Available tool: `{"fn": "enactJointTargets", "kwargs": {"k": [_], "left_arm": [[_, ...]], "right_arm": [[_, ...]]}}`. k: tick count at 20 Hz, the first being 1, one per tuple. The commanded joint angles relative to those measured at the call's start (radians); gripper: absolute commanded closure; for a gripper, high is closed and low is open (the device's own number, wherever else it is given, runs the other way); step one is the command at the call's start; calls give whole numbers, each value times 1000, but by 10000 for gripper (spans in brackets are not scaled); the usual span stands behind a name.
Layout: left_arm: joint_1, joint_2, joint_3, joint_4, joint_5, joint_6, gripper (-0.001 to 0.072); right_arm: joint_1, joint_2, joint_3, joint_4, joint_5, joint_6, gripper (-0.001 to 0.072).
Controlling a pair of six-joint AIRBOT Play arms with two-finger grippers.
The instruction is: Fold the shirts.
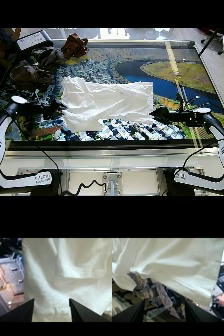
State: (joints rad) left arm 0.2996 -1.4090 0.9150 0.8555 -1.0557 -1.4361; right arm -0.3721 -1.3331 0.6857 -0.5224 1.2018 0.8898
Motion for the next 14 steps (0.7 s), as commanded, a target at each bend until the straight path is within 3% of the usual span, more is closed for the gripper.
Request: {"fn": "enactJointTargets", "kwargs": {"k": [1,4,9,14], "left_arm": [[1,-2,13,229,-93,-114,242],[1,-2,10,353,-143,-163,243],[-2,-3,10,98,-18,-84,245],[-2,-40,10,60,-37,-83,245]], "right_arm": [[0,1,0,0,6,0,178],[0,1,0,0,6,0,178],[0,1,0,11,16,0,177],[0,1,0,11,20,0,178]]}}
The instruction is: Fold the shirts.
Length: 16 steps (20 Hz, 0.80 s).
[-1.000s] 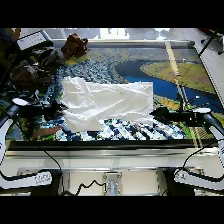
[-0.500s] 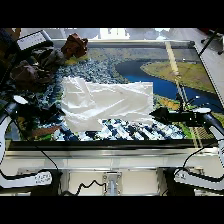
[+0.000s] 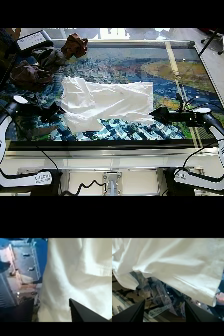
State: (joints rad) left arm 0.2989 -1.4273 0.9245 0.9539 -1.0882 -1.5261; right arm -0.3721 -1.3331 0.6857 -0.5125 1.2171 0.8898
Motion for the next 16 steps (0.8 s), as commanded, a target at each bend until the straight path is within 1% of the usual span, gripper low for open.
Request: {"fn": "enactJointTargets", "kwargs": {"k": [1,3,6,7,9,10,14,16], "left_arm": [[-2,-40,0,-40,-19,7,245],[-3,-76,0,-42,-34,7,245],[-11,-94,0,-95,3,12,245],[-14,-94,0,-131,23,32,284],[-24,-95,0,-193,49,68,648],[-28,-95,0,-204,59,72,687],[-37,-95,0,-205,57,72,687],[-37,-96,0,-205,45,73,687]], "right_arm": [[0,1,0,1,5,0,178],[0,1,0,1,6,0,178],[0,1,0,0,5,0,178],[0,1,0,-4,5,4,178],[0,1,0,-32,7,31,178],[0,1,0,-66,10,48,178],[0,1,0,-261,-3,146,177],[0,1,0,-294,-53,186,177]]}}
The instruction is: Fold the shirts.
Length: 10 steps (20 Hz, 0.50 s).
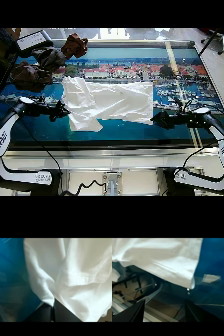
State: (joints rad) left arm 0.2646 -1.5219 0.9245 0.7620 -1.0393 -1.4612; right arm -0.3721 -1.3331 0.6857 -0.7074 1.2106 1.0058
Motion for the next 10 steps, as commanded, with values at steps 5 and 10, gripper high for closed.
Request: {"fn": "enactJointTargets", "kwargs": {"k": [5,10], "left_arm": [[-3,-1,0,-14,-24,15,687],[-3,-1,0,-14,-31,22,687]], "right_arm": [[11,-13,0,12,-180,95,178],[46,-91,1,91,-230,95,178]]}}
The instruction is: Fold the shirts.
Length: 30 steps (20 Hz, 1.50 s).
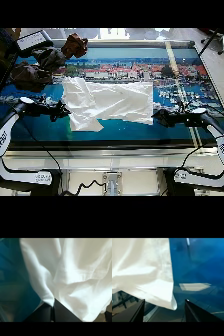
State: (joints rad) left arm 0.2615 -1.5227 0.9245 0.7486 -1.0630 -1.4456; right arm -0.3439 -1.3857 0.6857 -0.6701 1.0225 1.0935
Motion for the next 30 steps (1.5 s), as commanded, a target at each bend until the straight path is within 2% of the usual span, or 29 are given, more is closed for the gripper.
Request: {"fn": "enactJointTargets", "kwargs": {"k": [1,5,6,8,9,13,15,16,17,19,23,30], "left_arm": [[0,0,0,-1,-8,6,687],[0,0,0,-1,-7,14,687],[0,0,0,0,-7,15,687],[0,0,0,-1,-8,19,687],[0,0,0,-1,-8,26,687],[0,0,1,-10,-8,55,688],[0,0,1,-93,-14,135,688],[0,1,2,-180,-31,203,688],[0,3,3,-279,-57,273,689],[0,14,31,-415,-116,349,690],[-2,106,223,-440,-212,362,691],[0,390,733,-425,-218,311,692]], "right_arm": [[28,-58,5,72,-38,6,178],[96,-99,39,100,-53,2,181],[112,-106,56,104,-53,2,271],[135,-111,86,103,-63,2,510],[137,-111,97,103,-69,3,690],[124,-111,137,84,-69,-6,687],[119,-105,171,76,-18,-80,689],[119,-93,194,71,2,-106,689],[119,-75,221,62,11,-121,690],[119,-24,282,40,12,-134,690],[117,138,475,-108,-21,-155,690],[117,486,776,-272,-70,-121,690]]}}
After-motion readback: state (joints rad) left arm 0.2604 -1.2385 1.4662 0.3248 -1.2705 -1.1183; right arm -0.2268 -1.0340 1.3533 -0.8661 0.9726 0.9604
